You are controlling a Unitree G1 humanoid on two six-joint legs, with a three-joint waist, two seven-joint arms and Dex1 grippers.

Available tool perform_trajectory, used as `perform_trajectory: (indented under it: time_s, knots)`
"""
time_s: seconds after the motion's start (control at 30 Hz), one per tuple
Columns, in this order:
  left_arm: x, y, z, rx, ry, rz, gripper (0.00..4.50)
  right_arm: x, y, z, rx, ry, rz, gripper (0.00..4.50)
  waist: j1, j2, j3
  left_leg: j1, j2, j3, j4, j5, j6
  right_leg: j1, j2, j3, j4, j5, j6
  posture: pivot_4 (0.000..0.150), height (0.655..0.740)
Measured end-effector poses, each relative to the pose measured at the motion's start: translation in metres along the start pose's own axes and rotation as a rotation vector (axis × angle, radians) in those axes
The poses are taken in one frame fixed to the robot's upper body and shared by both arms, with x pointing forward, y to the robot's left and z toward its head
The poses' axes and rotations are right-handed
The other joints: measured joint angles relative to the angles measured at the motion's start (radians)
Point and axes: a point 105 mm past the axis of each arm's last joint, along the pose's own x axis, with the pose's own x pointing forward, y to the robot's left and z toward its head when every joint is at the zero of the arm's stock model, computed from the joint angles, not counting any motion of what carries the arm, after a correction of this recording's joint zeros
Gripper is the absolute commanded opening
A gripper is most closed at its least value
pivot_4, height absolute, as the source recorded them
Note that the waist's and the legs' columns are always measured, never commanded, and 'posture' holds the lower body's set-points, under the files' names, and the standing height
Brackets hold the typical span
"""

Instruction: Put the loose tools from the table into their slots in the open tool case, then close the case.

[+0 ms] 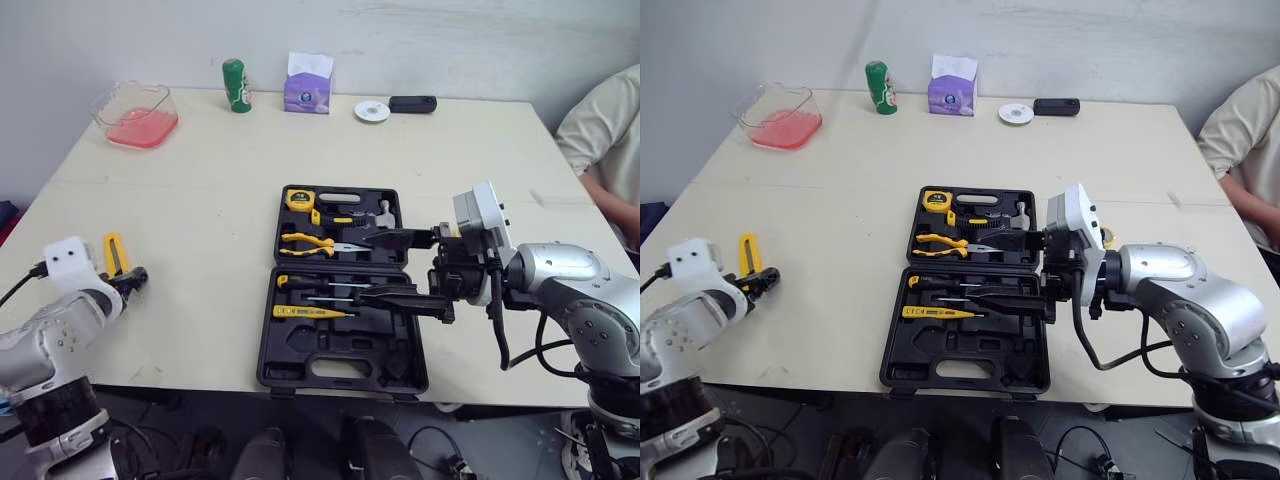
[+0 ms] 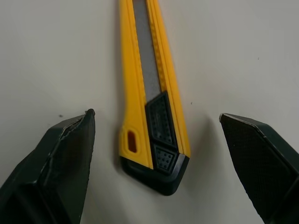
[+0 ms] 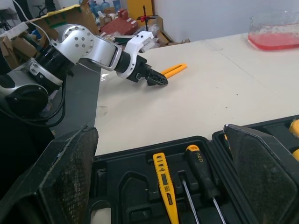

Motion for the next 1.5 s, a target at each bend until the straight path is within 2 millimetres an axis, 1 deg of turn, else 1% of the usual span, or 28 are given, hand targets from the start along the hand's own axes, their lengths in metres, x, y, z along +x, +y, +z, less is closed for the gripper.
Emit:
perform_trajectory:
  time_s: [0.07,0.1,0.13,0.17,0.2,0.23,0.27,0.37,0.43,0.47,0.53,0.57,0.63,0.7,0.73,0.77,0.87,0.93,1.0,1.1,1.2,1.33,1.5]
  knots:
    - [0.003,-0.003,0.001,0.009,0.010,0.004,3.91,0.000,0.002,0.000,-0.004,0.002,0.000,4.50,0.001,0.000,0.000,0.000,0.000,0.000,0.000,0.000,0.000,0.000,0.000,0.000,0.000,0.000,0.000,0.150,0.7400]
    - [0.003,-0.003,0.001,0.008,0.013,0.007,3.70,0.001,0.002,0.000,-0.006,0.003,0.002,4.50,0.001,0.000,0.000,0.000,0.000,0.000,0.000,0.000,0.000,0.000,0.000,0.000,0.000,0.000,0.000,0.150,0.7400]
    - [0.003,-0.002,0.000,0.007,0.025,0.017,3.35,0.001,0.004,0.000,-0.008,0.005,0.004,4.50,0.001,0.000,0.000,0.000,0.000,0.000,0.000,0.000,0.000,0.000,0.000,0.000,0.000,0.000,0.000,0.150,0.7400]
    - [0.003,-0.001,0.000,0.006,0.030,0.024,2.78,0.001,0.005,0.000,-0.010,0.010,0.004,4.50,0.001,0.000,0.000,0.000,0.000,0.000,0.000,0.000,0.000,0.000,0.000,0.000,0.000,0.000,0.000,0.150,0.7400]
    - [0.002,-0.001,-0.001,0.007,0.035,0.030,2.36,0.001,0.005,-0.001,-0.009,0.013,0.003,4.50,0.001,0.000,0.000,0.000,0.000,0.000,0.000,0.000,0.000,0.000,0.000,0.000,0.000,0.000,0.000,0.150,0.7400]
    - [0.001,0.000,-0.001,0.006,0.039,0.034,1.83,0.000,0.005,-0.001,-0.007,0.014,-0.001,4.50,0.002,0.000,0.000,0.000,0.000,0.000,0.000,0.000,0.000,0.000,0.000,0.000,0.000,0.000,0.000,0.150,0.7400]
    - [0.001,0.000,-0.001,0.006,0.038,0.032,1.56,0.000,0.005,-0.001,-0.005,0.015,-0.004,4.50,0.002,0.000,0.000,0.000,0.000,0.000,0.000,0.000,0.000,0.000,0.000,0.000,0.000,0.000,0.000,0.150,0.7400]
    - [0.000,0.000,0.001,0.015,0.031,0.029,1.52,-0.002,0.005,-0.003,0.004,0.017,-0.020,4.50,0.002,0.000,0.000,0.000,0.000,0.000,0.000,0.000,0.000,0.000,0.000,0.000,0.000,0.000,0.000,0.150,0.7400]
    - [0.000,0.000,0.005,0.056,0.019,0.001,1.52,-0.004,0.005,-0.002,-0.002,0.016,-0.031,4.50,0.001,0.000,0.000,0.000,0.000,0.000,0.000,0.000,-0.001,0.000,0.000,0.000,0.000,0.000,0.000,0.150,0.7400]
    - [-0.001,-0.001,0.010,0.091,-0.001,-0.035,1.52,-0.005,0.006,-0.001,-0.005,0.017,-0.033,4.50,0.001,-0.001,0.001,0.000,0.000,0.000,-0.001,0.000,-0.001,-0.001,0.000,0.000,0.000,0.000,0.000,0.150,0.7400]
    - [-0.007,-0.007,0.030,0.195,-0.070,-0.133,1.52,-0.007,0.007,0.000,-0.011,0.024,-0.038,4.50,-0.002,-0.001,0.001,0.000,0.000,0.000,-0.001,0.000,-0.002,-0.001,0.000,0.000,0.000,0.000,0.000,0.150,0.7400]
    - [-0.013,-0.016,0.042,0.271,-0.111,-0.214,1.52,-0.008,0.007,-0.001,-0.009,0.030,-0.041,4.50,-0.002,-0.001,0.001,-0.001,0.000,0.000,-0.002,0.000,-0.002,-0.001,0.000,0.000,-0.001,0.000,0.000,0.150,0.7400]
    - [-0.030,-0.038,0.057,0.408,-0.163,-0.375,1.52,-0.012,0.008,-0.003,0.002,0.047,-0.051,4.50,-0.003,0.000,0.001,-0.001,0.000,0.000,-0.002,0.000,-0.001,-0.001,-0.001,0.000,-0.002,0.000,-0.001,0.150,0.7400]
    - [-0.055,-0.071,0.057,0.555,-0.170,-0.619,1.52,-0.018,0.007,-0.004,0.015,0.064,-0.070,4.50,-0.001,0.000,0.001,-0.001,0.000,0.000,-0.004,0.000,-0.001,-0.001,-0.002,0.000,-0.004,-0.001,-0.001,0.150,0.7400]
    - [-0.069,-0.087,0.049,0.640,-0.144,-0.749,1.52,-0.021,0.009,-0.004,0.021,0.074,-0.073,4.50,-0.001,0.001,0.002,-0.001,0.000,0.000,-0.004,0.000,-0.001,-0.001,-0.002,0.000,-0.005,-0.001,-0.001,0.150,0.7400]
    - [-0.083,-0.100,0.036,0.734,-0.091,-0.885,1.52,-0.023,0.013,-0.006,0.029,0.088,-0.074,4.50,-0.002,0.001,0.002,-0.002,0.000,0.000,-0.006,0.000,-0.001,-0.001,-0.002,0.000,-0.006,-0.001,-0.002,0.150,0.7400]
    - [-0.120,-0.129,-0.002,0.911,0.051,-1.232,1.52,-0.031,0.021,-0.011,0.057,0.122,-0.087,4.50,-0.003,0.003,0.002,-0.001,0.000,0.000,-0.009,0.001,-0.001,-0.002,-0.002,0.000,-0.007,-0.001,-0.002,0.150,0.7400]
    - [-0.135,-0.141,-0.017,0.984,0.118,-1.373,1.52,-0.037,0.027,-0.019,0.088,0.162,-0.098,4.50,-0.002,0.004,0.003,0.000,0.000,0.000,-0.012,0.002,0.000,-0.002,-0.002,0.000,-0.006,-0.002,-0.003,0.150,0.7400]
    - [-0.143,-0.159,-0.024,1.089,0.142,-1.476,1.52,-0.045,0.036,-0.031,0.125,0.227,-0.108,4.50,0.004,0.004,0.003,0.001,0.000,0.000,-0.012,0.002,0.003,-0.002,-0.002,0.000,-0.006,-0.002,-0.003,0.150,0.7400]
    - [-0.140,-0.184,-0.040,1.229,0.179,-1.518,1.52,-0.052,0.050,-0.049,0.164,0.304,-0.117,4.50,0.014,0.005,0.003,0.001,-0.001,0.001,-0.011,0.003,0.005,0.000,-0.001,0.000,-0.004,-0.001,-0.002,0.150,0.7400]
    - [-0.133,-0.192,-0.058,1.314,0.258,-1.537,1.52,-0.057,0.056,-0.057,0.177,0.334,-0.140,4.50,0.002,0.004,0.003,0.001,0.000,0.002,-0.010,0.004,0.006,0.000,0.002,0.001,-0.002,-0.001,-0.002,0.150,0.7400]
    - [-0.130,-0.208,-0.068,1.400,0.282,-1.564,1.52,-0.062,0.057,-0.062,0.181,0.342,-0.194,4.50,0.007,0.003,0.004,-0.001,0.000,0.001,-0.006,0.004,0.007,-0.001,0.003,0.001,0.000,-0.001,-0.001,0.150,0.7400]
    - [-0.121,-0.215,-0.082,1.454,0.298,-1.554,1.52,-0.067,0.061,-0.070,0.215,0.348,-0.233,4.50,0.009,0.003,0.004,-0.001,0.000,0.001,-0.003,0.003,0.008,-0.001,0.003,0.001,0.000,-0.001,-0.001,0.150,0.7400]
